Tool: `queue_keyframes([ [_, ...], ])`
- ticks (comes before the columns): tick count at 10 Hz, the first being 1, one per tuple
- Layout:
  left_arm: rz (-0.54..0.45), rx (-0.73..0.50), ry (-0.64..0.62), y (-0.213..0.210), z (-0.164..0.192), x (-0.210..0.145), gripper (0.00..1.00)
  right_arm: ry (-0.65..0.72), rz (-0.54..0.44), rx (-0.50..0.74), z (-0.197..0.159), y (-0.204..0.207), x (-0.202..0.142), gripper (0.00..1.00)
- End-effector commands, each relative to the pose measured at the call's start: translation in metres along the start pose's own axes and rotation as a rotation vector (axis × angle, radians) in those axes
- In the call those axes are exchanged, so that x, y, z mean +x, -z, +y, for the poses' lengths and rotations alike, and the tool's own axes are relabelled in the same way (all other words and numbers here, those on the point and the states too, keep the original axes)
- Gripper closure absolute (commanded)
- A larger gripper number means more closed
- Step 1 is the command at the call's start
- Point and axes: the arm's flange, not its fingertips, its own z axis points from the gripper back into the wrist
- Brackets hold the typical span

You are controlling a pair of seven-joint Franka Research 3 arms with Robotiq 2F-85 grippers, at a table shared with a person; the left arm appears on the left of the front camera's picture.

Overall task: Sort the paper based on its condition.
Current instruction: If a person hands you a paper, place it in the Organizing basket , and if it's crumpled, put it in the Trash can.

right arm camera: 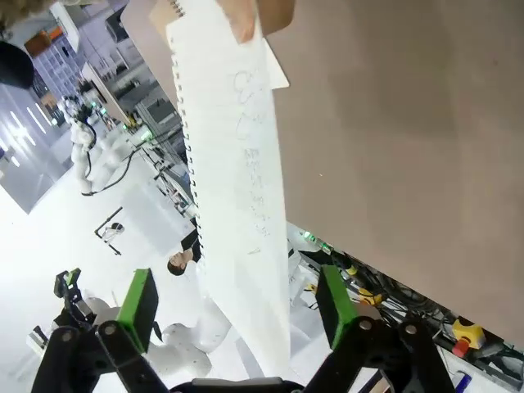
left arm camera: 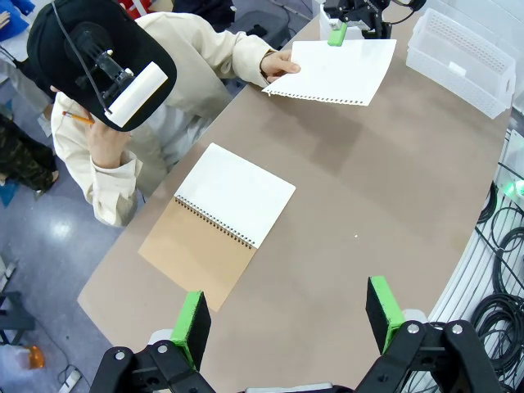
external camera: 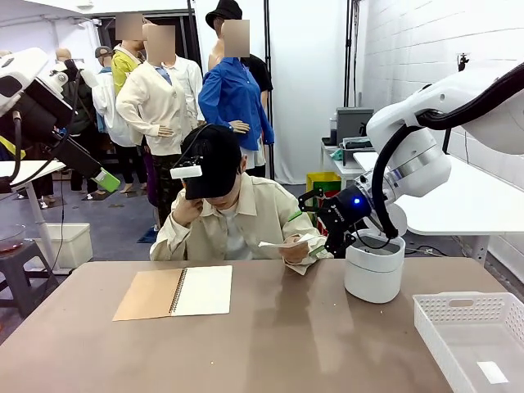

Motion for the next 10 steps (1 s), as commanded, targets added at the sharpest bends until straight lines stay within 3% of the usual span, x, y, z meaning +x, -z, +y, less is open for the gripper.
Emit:
queue_keyframes([
  [1,-0.001,-0.001,0.0,-0.0004,0.0002,-0.0002,0.0,-0.038,0.002,0.018,0.0009,-0.0015,0.0023,0.34],
  [4,-0.001,-0.001,0.0,-0.0004,0.0002,-0.0002,0.0,-0.033,-0.001,0.012,0.0011,-0.0017,0.0036,0.93],
  [5,-0.001,-0.001,0.0,-0.0004,0.0002,-0.0002,0.0,-0.031,-0.005,0.007,0.0012,-0.002,0.005,1.0],
  [10,-0.001,-0.001,0.0,-0.0004,0.0002,-0.0002,0.0,-0.017,0.033,-0.003,-0.0007,-0.0043,0.0003,1.0],
])
